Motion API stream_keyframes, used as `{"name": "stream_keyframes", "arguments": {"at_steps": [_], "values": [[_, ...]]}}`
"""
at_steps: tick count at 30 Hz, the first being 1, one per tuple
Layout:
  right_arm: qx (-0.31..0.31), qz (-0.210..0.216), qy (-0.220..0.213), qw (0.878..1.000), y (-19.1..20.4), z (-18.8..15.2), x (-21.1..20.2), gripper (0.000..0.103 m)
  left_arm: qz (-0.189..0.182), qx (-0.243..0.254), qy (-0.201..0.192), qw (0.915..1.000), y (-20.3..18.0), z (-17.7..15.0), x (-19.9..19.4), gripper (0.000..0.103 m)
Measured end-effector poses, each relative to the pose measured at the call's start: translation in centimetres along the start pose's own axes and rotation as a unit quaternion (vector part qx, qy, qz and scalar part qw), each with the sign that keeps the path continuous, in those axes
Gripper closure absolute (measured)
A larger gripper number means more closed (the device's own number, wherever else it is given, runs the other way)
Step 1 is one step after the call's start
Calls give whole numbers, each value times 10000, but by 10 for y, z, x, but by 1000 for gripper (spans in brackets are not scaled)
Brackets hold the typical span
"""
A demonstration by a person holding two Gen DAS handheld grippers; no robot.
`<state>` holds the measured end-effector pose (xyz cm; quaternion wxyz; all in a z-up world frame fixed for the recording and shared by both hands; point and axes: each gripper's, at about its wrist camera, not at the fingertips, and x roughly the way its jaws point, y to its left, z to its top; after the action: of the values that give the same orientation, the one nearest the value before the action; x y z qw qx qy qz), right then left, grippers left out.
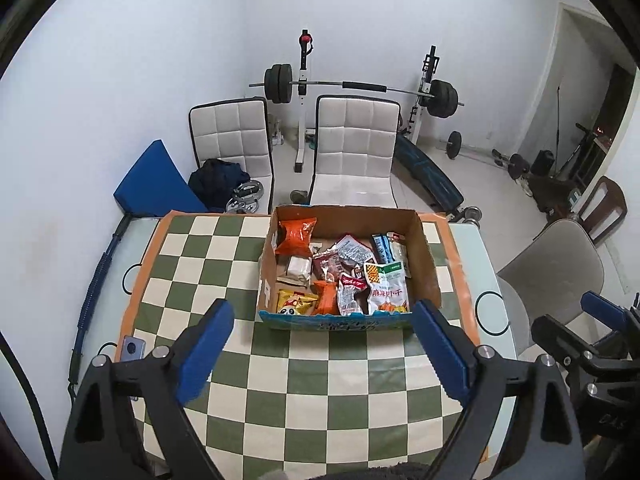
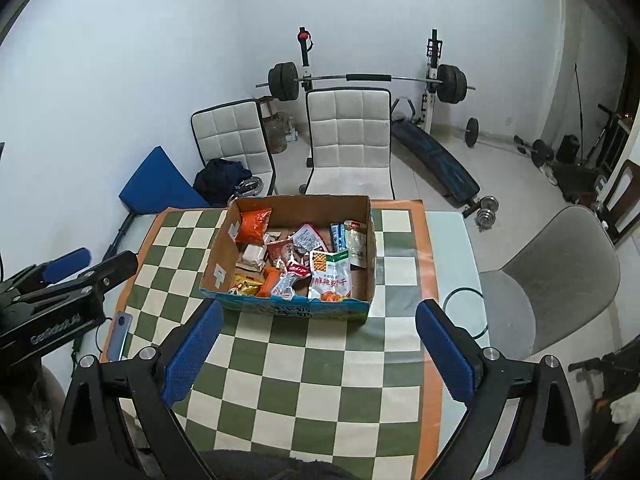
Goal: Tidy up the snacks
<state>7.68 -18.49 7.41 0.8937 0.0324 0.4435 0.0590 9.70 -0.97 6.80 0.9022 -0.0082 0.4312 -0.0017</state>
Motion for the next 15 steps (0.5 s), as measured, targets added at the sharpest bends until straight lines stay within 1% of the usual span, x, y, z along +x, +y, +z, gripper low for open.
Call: {"name": "stream_keyframes", "arguments": {"at_steps": [4,5,6,8,12,15], "values": [[57,-163,-138,9998,-5,2,5,1,111,18,-147,9998,-1,1,3,11],[68,-218,-182,9996,-6,3,7,1,134,3,-196,9997,-2,2,4,10],[85,-261,-208,9994,-8,4,10,1,140,-4,-230,9996,-1,2,5,6],[138,-326,-227,9991,-12,7,16,0,138,-12,-255,9996,-1,3,10,2],[154,-509,-342,9980,-17,12,27,0,245,-9,-293,9993,-1,6,22,2],[182,-565,-355,9976,-20,18,35,0,277,-29,-267,9993,0,8,32,2]]}}
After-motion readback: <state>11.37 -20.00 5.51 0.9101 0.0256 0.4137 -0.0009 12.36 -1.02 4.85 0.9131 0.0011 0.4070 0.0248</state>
